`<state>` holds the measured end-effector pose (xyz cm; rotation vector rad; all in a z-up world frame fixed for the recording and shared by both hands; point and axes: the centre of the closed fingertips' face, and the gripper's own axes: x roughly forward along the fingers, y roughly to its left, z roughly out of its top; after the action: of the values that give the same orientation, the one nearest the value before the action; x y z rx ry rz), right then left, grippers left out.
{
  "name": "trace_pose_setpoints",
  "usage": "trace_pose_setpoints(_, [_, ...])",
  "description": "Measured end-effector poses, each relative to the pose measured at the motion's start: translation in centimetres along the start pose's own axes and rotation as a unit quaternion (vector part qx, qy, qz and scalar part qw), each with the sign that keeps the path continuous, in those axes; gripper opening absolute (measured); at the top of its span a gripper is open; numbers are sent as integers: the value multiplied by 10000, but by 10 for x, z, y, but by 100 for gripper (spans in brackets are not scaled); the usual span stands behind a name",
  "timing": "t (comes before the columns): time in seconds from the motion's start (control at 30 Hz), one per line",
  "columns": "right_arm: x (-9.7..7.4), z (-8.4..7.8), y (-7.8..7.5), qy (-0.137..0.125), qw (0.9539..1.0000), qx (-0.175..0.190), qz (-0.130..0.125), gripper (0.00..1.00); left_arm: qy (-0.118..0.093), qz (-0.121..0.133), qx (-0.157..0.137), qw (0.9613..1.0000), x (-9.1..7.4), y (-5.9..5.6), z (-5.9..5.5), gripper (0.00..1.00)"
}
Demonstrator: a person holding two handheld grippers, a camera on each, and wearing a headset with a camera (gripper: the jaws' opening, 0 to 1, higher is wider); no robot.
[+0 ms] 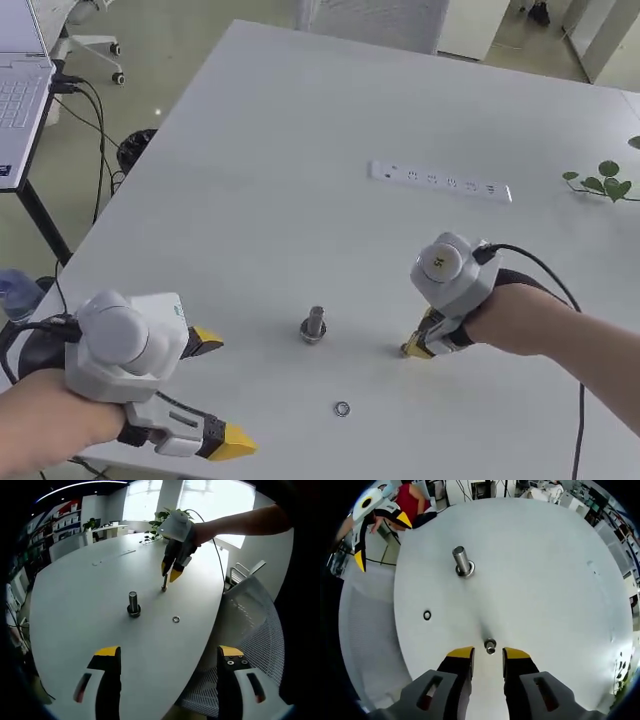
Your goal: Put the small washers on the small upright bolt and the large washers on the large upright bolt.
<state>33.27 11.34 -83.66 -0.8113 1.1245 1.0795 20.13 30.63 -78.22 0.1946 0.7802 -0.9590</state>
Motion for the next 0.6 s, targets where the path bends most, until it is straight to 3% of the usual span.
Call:
trace_pose_setpoints(0.33, [-10, 1, 3, -39, 10000, -40, -40, 24, 21, -24, 60, 10000, 0, -4, -1, 78])
trace_pose_setpoints(0.6, [-20, 2, 13, -85, 9999, -109, -33, 24, 1, -19, 99, 9999, -2, -6, 0, 78])
